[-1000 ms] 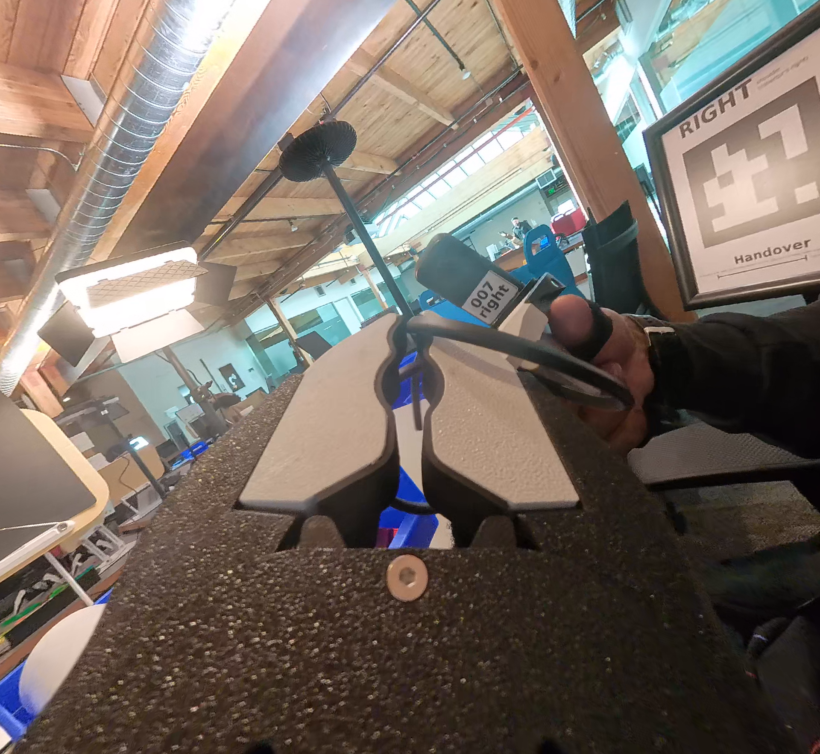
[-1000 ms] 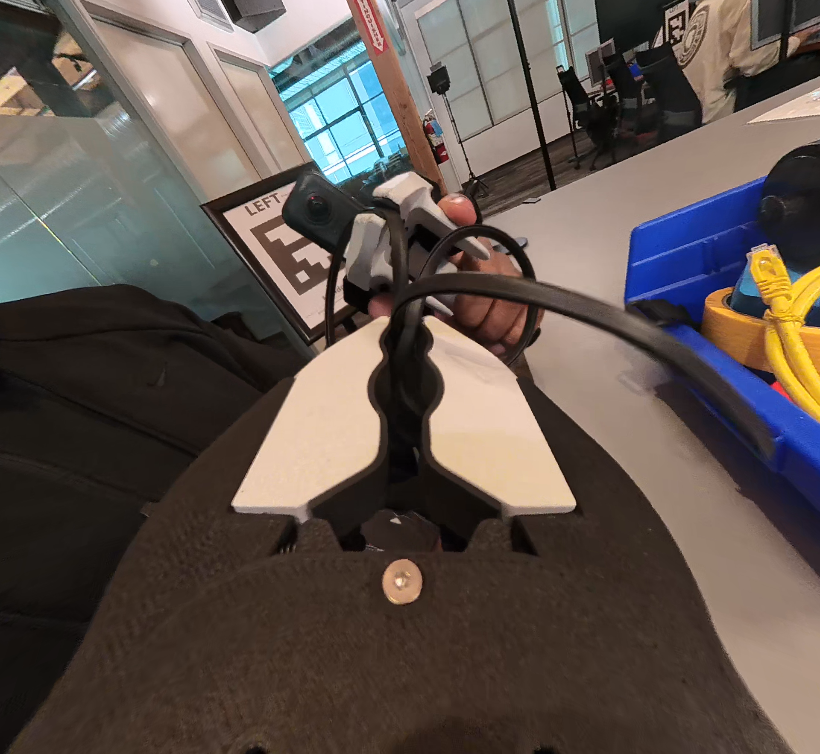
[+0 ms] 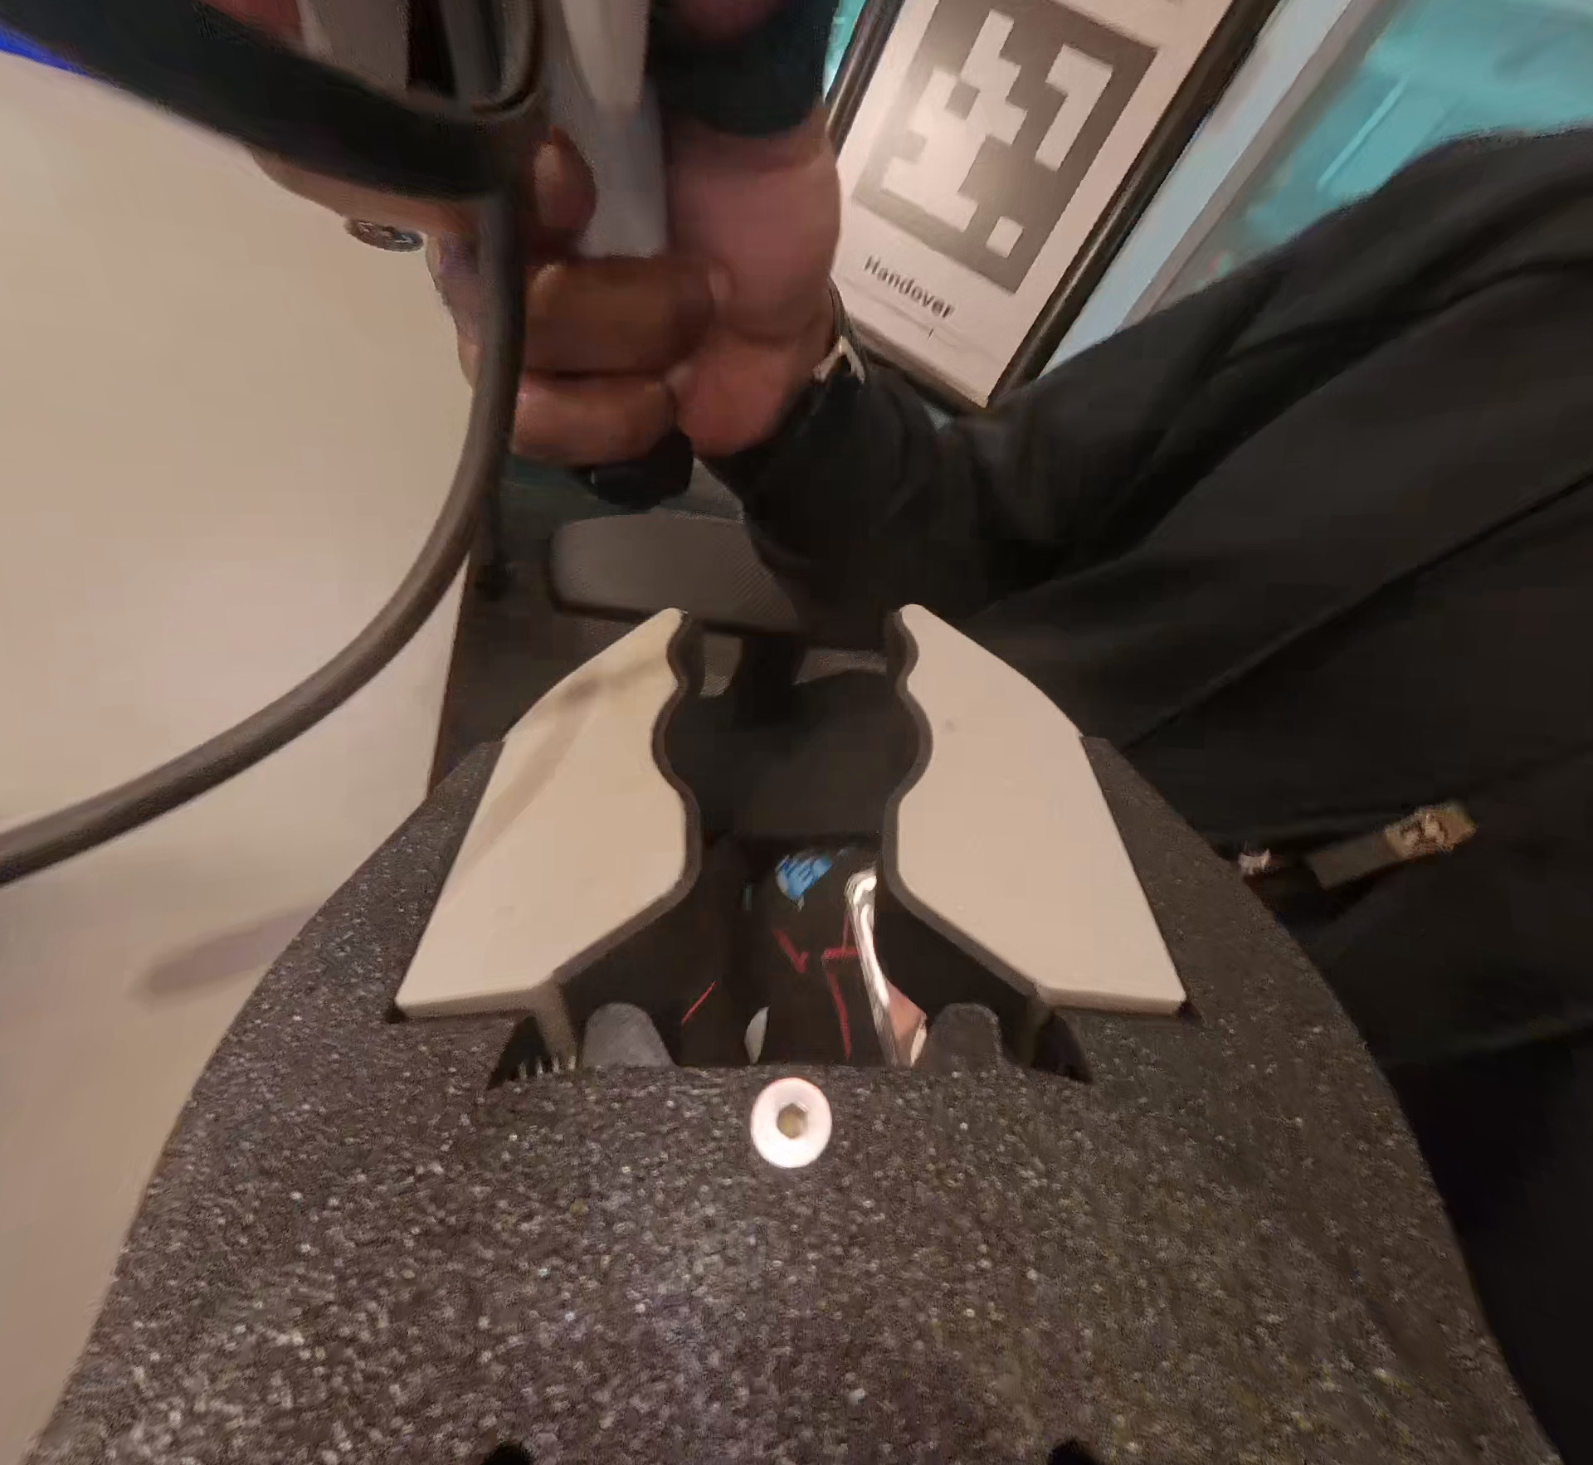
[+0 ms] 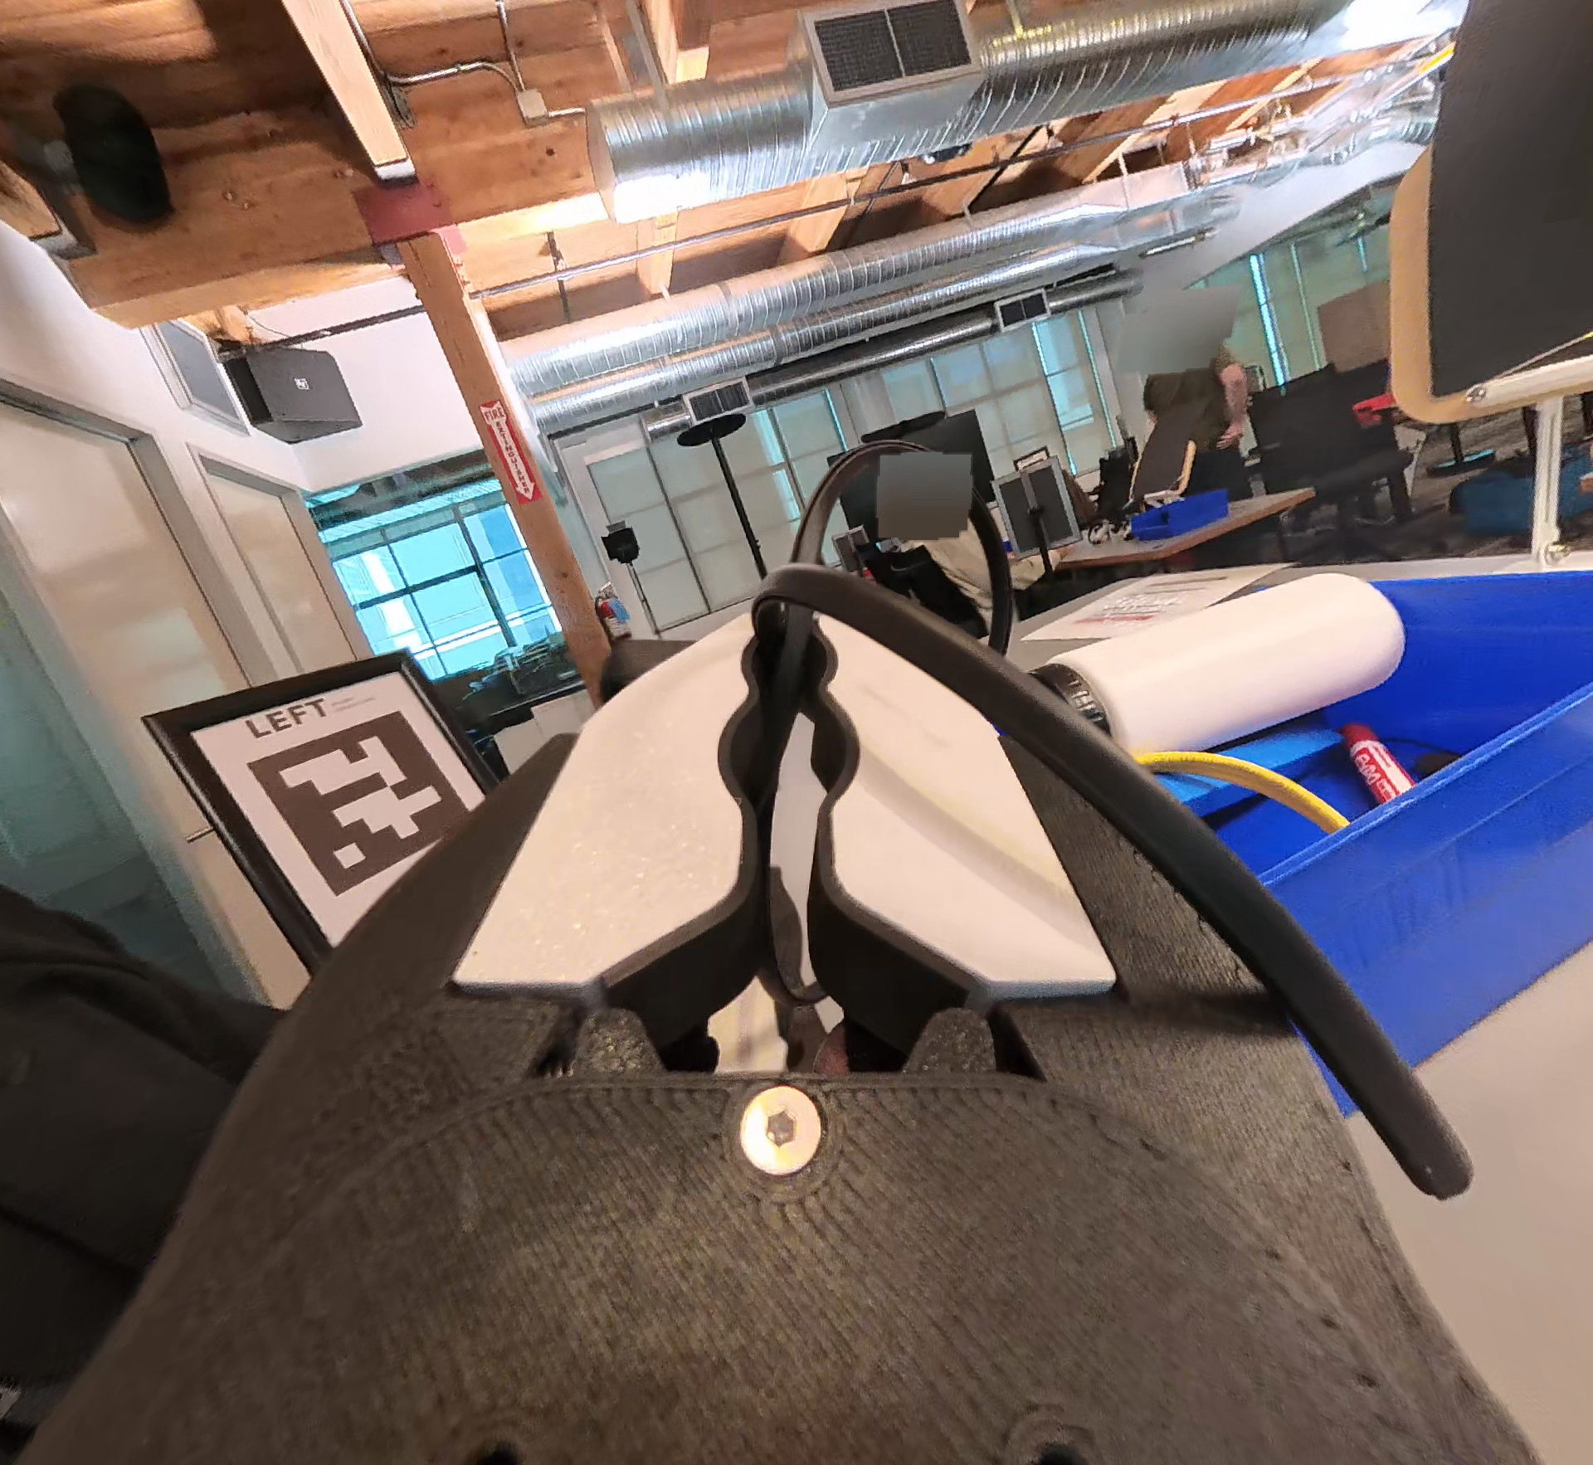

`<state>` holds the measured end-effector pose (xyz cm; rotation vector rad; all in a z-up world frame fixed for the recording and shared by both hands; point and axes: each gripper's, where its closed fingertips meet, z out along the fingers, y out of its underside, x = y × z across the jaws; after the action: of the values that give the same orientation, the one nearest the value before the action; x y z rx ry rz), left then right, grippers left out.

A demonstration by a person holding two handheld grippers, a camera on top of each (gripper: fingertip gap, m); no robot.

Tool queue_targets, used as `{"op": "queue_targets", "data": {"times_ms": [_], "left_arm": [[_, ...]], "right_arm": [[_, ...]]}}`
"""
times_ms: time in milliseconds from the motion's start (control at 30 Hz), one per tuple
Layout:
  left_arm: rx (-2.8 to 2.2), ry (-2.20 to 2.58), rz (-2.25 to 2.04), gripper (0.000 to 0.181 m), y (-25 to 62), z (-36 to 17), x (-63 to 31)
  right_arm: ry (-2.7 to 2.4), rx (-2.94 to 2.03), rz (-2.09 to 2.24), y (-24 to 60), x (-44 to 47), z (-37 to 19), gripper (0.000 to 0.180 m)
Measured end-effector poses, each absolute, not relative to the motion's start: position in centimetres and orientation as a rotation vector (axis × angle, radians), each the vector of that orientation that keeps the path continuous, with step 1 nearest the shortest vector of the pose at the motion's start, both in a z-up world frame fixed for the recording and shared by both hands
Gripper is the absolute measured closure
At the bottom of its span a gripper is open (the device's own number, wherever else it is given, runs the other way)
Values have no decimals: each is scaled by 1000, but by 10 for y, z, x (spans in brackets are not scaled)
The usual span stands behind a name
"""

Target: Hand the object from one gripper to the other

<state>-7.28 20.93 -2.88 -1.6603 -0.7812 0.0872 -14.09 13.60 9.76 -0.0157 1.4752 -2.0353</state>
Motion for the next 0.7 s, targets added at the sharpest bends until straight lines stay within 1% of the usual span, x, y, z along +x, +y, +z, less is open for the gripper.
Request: {"op": "queue_targets", "data": {"times_ms": [67,233,333,400,467,700], "left_arm": [[-1557,-830,41,135,214,-24,-87],[-1207,-945,28,138,180,8,-109],[-1188,-942,33,133,171,8,-108],[-1208,-918,3,121,177,7,-105],[-1181,-895,-23,115,182,11,-105],[-1016,-855,50,115,165,42,-104]], "right_arm": [[1483,-21,-2058,136,-140,99,175],[1467,-41,-2043,138,-135,100,175],[1466,-50,-2026,136,-132,99,175],[1468,-57,-2019,135,-129,98,175],[1470,-63,-2014,133,-125,97,175],[1478,-86,-1991,128,-115,91,174]]}}
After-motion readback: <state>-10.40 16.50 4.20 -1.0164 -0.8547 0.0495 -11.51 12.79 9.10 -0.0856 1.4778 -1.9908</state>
